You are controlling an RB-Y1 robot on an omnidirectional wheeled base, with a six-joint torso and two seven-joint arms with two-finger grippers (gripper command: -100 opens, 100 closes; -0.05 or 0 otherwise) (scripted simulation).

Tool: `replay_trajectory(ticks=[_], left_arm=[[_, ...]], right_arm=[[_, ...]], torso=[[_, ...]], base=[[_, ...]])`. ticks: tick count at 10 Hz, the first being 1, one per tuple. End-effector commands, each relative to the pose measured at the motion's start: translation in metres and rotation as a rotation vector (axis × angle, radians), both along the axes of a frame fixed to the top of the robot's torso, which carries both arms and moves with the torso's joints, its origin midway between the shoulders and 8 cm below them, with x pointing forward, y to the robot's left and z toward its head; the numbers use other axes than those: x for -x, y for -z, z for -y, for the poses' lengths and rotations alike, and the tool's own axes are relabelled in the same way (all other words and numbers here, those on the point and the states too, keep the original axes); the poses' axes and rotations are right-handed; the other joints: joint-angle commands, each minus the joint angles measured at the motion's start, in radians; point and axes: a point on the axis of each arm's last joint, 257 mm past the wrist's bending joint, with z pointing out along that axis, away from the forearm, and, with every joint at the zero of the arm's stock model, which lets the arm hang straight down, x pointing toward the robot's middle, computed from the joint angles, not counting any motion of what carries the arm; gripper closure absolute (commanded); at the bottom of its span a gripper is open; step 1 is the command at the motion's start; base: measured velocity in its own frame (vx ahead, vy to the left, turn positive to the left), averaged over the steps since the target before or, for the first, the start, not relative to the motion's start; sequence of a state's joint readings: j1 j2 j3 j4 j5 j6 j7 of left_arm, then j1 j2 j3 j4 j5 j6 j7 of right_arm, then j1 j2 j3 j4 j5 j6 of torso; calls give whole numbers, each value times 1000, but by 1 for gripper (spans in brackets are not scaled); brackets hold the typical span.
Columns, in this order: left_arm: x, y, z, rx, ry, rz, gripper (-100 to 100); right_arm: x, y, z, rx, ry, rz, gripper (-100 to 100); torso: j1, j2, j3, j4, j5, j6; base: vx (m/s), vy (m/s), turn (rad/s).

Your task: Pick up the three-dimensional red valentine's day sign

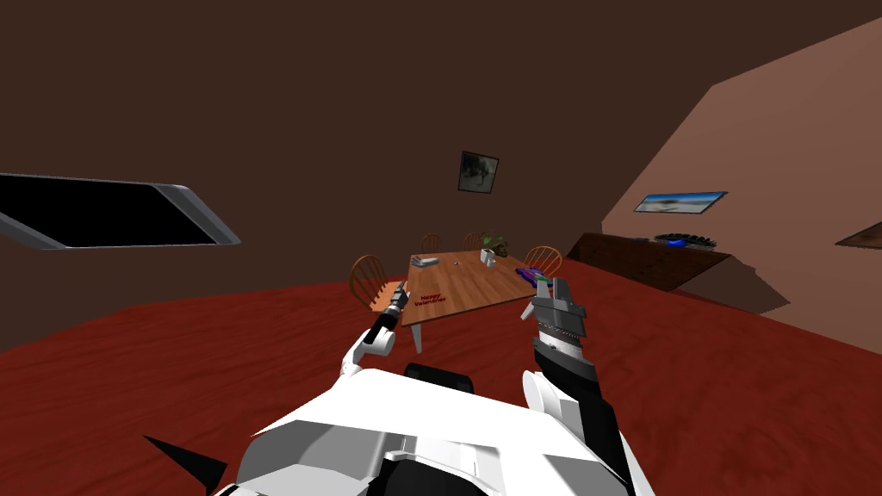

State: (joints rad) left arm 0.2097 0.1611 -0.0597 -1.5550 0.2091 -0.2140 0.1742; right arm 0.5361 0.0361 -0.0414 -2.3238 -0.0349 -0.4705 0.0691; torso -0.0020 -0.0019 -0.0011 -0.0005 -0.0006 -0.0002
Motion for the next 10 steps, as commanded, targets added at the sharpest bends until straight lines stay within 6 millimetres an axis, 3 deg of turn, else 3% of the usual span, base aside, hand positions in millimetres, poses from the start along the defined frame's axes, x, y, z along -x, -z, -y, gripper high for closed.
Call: replay_trajectory(ticks=[1,10], left_arm=[[0,12,1,10,-1,-23,-100],[-3,101,20,139,-9,-235,-100]], right_arm=[[0,0,0,0,0,0,0],[0,0,0,0,0,0,0]], torso=[[0,0,0,0,0,0],[0,1,0,0,0,0]], base=[[22,-18,-13],[28,-35,-20]])
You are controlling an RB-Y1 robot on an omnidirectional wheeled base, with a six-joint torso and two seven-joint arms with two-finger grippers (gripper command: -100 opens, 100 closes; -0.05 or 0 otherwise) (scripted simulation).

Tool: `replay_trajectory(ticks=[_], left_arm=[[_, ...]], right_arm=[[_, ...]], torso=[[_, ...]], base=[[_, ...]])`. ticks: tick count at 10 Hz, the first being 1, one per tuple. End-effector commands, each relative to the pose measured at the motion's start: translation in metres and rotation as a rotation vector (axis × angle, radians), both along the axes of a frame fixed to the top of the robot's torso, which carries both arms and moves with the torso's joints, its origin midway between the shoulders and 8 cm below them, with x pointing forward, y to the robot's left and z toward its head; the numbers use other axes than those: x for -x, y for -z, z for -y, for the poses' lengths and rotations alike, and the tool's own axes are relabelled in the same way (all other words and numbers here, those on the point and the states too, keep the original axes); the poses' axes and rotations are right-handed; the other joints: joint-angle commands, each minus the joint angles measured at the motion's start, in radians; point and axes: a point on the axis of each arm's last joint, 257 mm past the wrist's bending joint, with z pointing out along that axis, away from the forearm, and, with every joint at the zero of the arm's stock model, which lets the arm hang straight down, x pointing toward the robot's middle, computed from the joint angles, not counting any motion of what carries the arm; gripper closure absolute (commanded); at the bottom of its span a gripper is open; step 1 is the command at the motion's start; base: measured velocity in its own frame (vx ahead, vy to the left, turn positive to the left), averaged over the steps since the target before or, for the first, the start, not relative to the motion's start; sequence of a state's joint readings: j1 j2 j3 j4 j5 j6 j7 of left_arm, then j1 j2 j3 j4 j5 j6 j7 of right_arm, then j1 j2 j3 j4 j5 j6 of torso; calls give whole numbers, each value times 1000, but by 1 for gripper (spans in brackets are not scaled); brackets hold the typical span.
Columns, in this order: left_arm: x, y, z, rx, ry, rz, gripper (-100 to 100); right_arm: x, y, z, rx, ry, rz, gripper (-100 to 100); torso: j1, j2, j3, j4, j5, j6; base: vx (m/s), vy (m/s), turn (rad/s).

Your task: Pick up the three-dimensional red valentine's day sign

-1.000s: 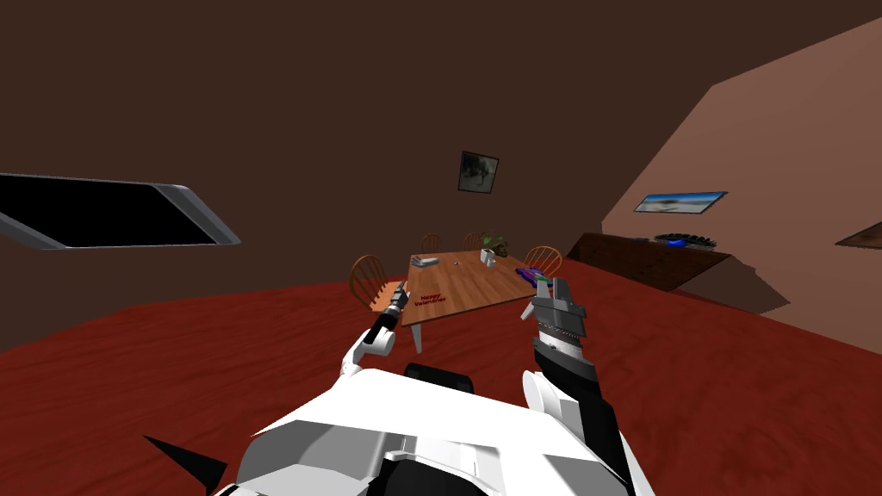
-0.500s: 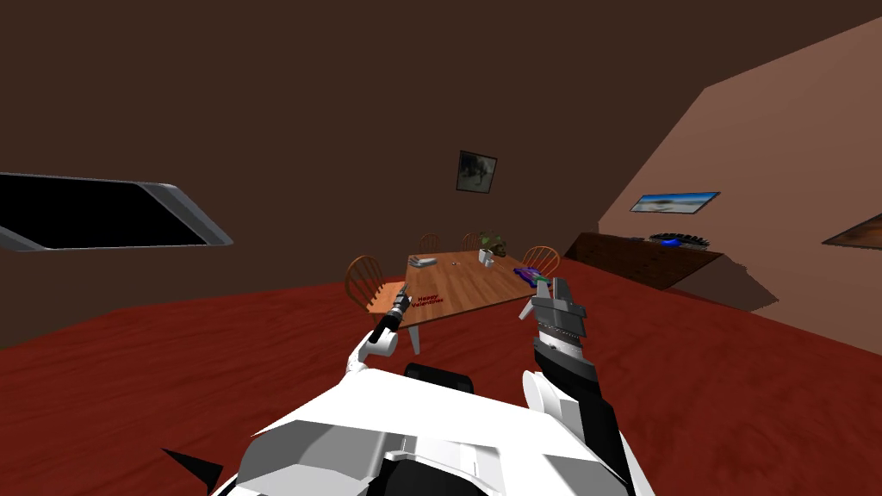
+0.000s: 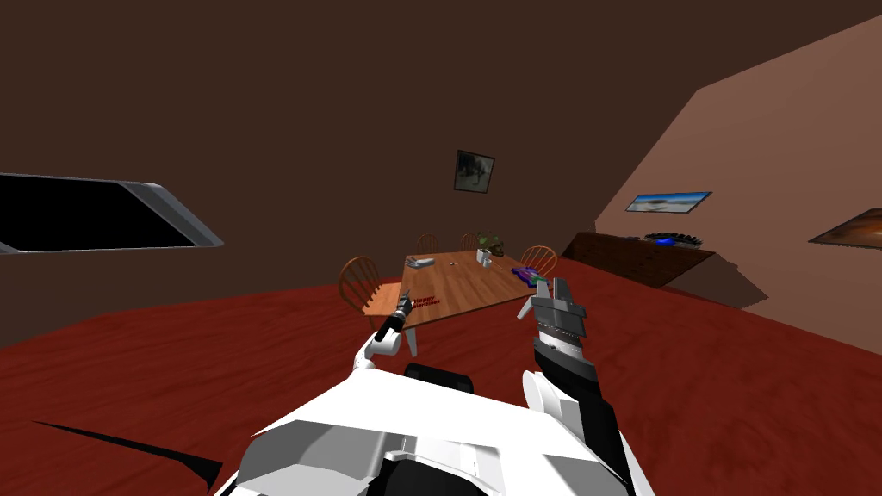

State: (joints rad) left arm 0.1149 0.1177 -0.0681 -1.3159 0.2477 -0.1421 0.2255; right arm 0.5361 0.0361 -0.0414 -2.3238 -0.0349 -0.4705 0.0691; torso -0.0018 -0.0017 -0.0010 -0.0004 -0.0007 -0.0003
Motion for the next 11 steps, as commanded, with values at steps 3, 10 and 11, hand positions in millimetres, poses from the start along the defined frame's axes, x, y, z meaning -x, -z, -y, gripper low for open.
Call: replay_trajectory(ticks=[3,10,11], left_arm=[[3,35,16,65,-4,-86,-100],[7,62,41,140,-6,-159,0],[-4,61,34,136,-21,-150,-100]], right_arm=[[0,0,0,0,0,0,0],[0,0,0,0,0,0,0],[0,0,0,0,0,0,0]], torso=[[-1,-1,0,0,0,0],[1,1,1,0,0,0],[2,2,1,0,0,0]], base=[[42,-43,-20],[27,-14,-11],[-29,13,-93]])
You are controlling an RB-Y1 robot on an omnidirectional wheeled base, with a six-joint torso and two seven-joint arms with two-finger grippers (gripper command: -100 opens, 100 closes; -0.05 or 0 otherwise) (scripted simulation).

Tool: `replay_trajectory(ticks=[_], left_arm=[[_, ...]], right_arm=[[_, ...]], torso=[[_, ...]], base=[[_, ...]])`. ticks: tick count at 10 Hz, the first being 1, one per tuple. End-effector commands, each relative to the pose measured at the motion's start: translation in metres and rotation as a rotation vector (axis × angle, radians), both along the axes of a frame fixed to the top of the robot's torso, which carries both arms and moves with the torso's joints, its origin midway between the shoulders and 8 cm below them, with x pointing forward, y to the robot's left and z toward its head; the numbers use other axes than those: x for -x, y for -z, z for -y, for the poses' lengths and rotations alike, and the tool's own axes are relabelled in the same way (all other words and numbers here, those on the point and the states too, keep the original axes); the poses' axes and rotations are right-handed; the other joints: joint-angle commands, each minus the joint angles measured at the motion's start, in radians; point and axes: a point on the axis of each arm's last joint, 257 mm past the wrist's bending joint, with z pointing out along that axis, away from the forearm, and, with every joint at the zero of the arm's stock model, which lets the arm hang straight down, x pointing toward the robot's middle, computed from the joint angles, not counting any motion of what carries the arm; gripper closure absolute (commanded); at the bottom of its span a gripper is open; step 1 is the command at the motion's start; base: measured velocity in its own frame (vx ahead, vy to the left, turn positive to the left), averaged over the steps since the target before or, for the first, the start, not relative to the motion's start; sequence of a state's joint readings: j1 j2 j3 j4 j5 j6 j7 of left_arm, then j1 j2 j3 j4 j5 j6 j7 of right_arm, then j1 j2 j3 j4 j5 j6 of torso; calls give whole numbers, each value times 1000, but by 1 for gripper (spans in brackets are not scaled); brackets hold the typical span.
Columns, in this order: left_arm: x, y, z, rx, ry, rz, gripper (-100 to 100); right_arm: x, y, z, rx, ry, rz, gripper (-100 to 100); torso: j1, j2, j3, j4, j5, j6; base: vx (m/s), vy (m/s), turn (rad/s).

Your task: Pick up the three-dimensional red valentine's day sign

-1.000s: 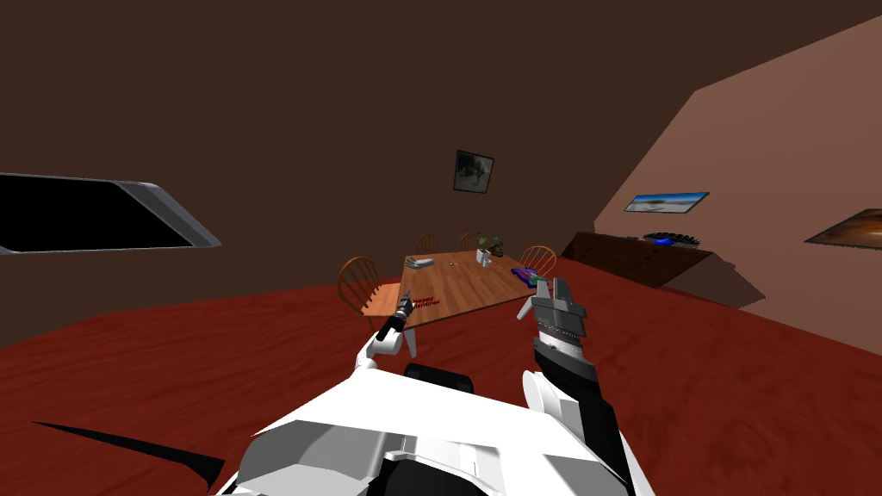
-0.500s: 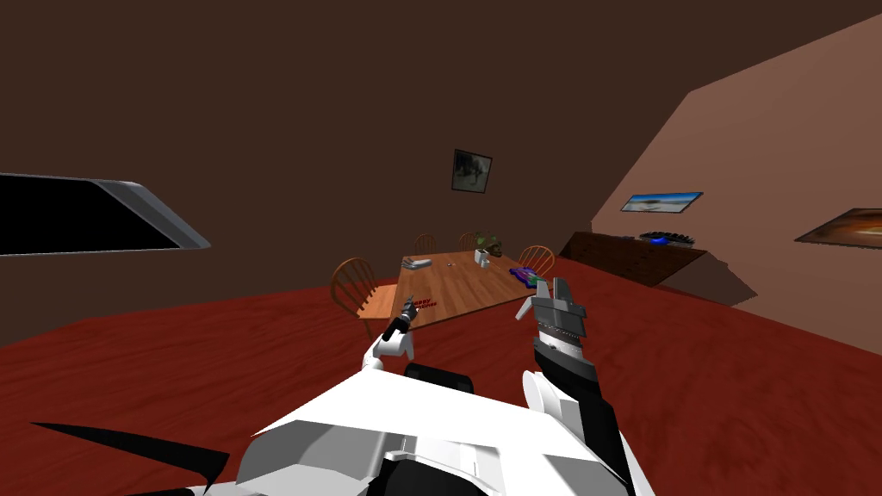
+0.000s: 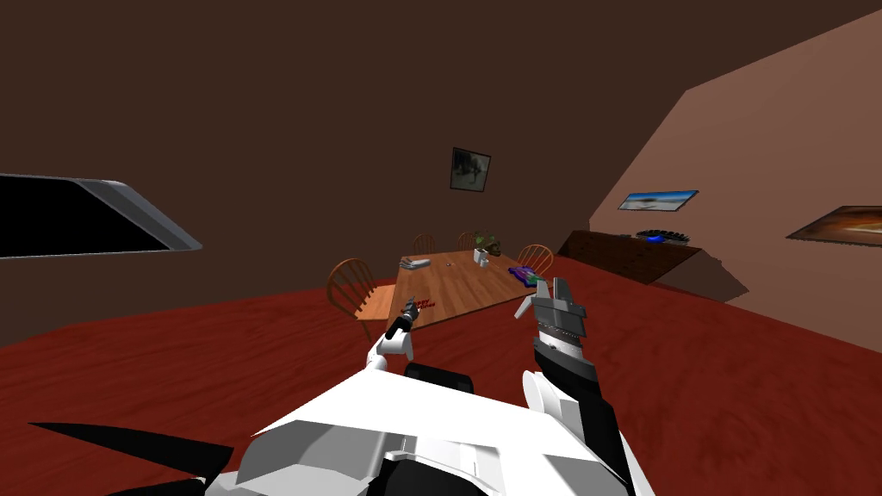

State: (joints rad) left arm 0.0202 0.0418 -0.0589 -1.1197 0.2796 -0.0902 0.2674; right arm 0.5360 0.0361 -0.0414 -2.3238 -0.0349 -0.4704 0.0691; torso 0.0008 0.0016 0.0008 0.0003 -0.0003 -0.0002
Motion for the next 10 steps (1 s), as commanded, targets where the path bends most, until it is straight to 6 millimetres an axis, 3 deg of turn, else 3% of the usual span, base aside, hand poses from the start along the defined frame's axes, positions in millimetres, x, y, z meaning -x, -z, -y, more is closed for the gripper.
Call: replay_trajectory(ticks=[1,4,5,7,8,9,10], left_arm=[[-15,-7,-11,-7,-25,25,-100],[-11,4,-10,-8,-24,-1,-100],[-24,-4,-16,-11,-39,22,-100],[-19,6,-16,-12,-39,0,-100],[-32,-2,-21,-13,-54,20,-100],[-27,7,-21,-14,-55,1,-100],[-39,1,-25,-14,-69,15,-100]], right_arm=[[0,0,0,0,0,0,0],[0,0,0,0,0,0,0],[0,0,0,0,0,0,0],[0,0,0,0,0,0,0],[0,0,0,0,0,0,0],[0,0,0,0,0,0,0],[0,0,0,0,0,0,0]], torso=[[0,0,0,0,0,0],[1,1,1,0,0,-1],[0,0,0,0,0,0],[0,1,0,0,0,0],[0,0,0,0,0,-1],[0,1,0,0,0,0],[0,1,1,0,0,-1]], base=[[-70,38,-158],[-24,16,-13],[-23,6,-74],[-22,12,-35],[-33,15,-89],[-34,18,-53],[-40,14,-105]])
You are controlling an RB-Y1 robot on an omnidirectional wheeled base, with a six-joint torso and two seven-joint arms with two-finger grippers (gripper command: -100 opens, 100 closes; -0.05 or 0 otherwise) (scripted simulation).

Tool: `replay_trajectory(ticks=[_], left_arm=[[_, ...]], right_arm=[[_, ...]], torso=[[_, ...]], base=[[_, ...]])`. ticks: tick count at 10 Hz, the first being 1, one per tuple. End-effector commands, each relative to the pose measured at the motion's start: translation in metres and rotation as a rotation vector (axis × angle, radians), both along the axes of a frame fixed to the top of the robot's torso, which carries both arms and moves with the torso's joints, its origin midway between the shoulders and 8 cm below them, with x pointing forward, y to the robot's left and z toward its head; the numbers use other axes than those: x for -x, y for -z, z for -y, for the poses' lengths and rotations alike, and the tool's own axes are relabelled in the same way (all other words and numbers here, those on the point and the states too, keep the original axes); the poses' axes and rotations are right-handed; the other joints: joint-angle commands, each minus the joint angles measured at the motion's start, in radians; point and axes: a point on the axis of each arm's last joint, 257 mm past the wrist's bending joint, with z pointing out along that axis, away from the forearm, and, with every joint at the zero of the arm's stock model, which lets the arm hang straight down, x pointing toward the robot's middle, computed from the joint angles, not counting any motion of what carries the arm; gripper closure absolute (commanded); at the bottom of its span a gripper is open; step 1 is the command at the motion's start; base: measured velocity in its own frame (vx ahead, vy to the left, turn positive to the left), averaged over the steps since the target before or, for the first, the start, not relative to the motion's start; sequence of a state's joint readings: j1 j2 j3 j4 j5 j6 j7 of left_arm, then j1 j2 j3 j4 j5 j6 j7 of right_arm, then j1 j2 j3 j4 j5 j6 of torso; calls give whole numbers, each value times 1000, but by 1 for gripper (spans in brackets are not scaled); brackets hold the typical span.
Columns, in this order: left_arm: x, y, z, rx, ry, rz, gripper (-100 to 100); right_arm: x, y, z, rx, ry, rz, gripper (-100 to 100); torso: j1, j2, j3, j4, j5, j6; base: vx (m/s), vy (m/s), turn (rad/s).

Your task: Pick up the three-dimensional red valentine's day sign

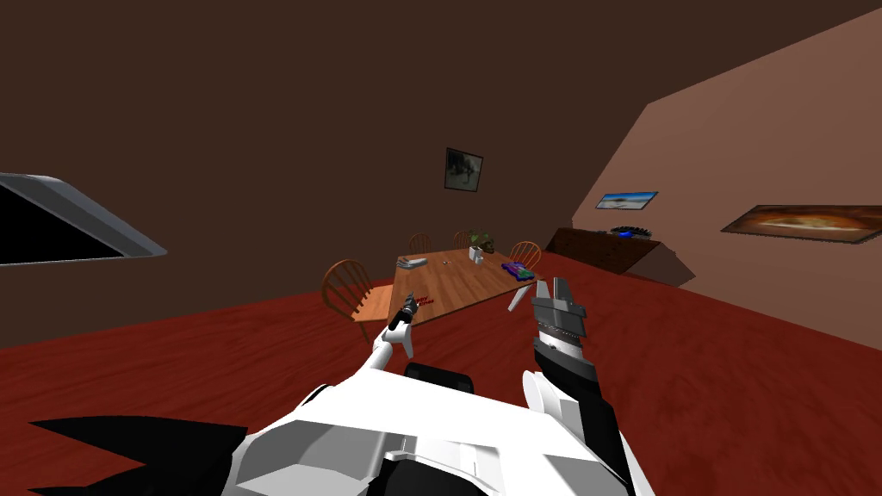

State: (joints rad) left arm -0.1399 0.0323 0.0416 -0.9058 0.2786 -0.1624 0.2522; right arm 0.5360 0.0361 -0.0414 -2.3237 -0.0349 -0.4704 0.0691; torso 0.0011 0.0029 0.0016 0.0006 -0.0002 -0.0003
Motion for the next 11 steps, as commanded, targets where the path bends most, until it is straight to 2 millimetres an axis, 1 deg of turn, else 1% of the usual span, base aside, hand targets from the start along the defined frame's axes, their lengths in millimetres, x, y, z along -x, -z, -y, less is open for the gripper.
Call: replay_trajectory(ticks=[1,2,3,4,6,7,8,9,10,11], left_arm=[[-2,4,-2,-1,-8,-9,-100],[-14,-4,-5,0,-22,12,-100],[-9,4,-5,0,-22,-8,-100],[-24,-8,-7,2,-35,21,-100],[-16,5,-7,3,-35,-9,-100],[-30,-6,-9,6,-47,15,-100],[-23,5,-8,6,-47,-10,-100],[-35,-5,-9,11,-59,10,-100],[-30,4,-9,11,-59,-11,-100],[-40,-3,-8,17,-70,4,-100]], right_arm=[[0,0,0,0,0,0,0],[0,0,0,0,0,0,0],[0,0,0,0,0,0,0],[0,0,0,0,0,0,0],[0,0,0,0,0,0,0],[0,0,0,0,0,0,0],[0,0,0,0,0,0,0],[0,0,0,0,0,0,0],[0,0,0,0,0,0,0],[0,0,0,0,0,0,0]], torso=[[0,0,0,0,0,0],[0,0,0,0,0,0],[0,0,0,0,0,0],[0,0,0,0,0,0],[0,0,0,0,0,0],[0,-1,-1,0,0,-1],[0,-1,-1,0,0,0],[0,-1,-1,-1,0,-1],[0,0,0,-1,0,0],[1,0,-1,-2,1,0]], base=[[-37,18,-45],[-49,22,-80],[-40,20,-58],[-42,21,-88],[-24,14,-22],[-27,8,-88],[-31,13,-59],[-51,14,-91],[-44,21,-51],[-45,27,-81]])
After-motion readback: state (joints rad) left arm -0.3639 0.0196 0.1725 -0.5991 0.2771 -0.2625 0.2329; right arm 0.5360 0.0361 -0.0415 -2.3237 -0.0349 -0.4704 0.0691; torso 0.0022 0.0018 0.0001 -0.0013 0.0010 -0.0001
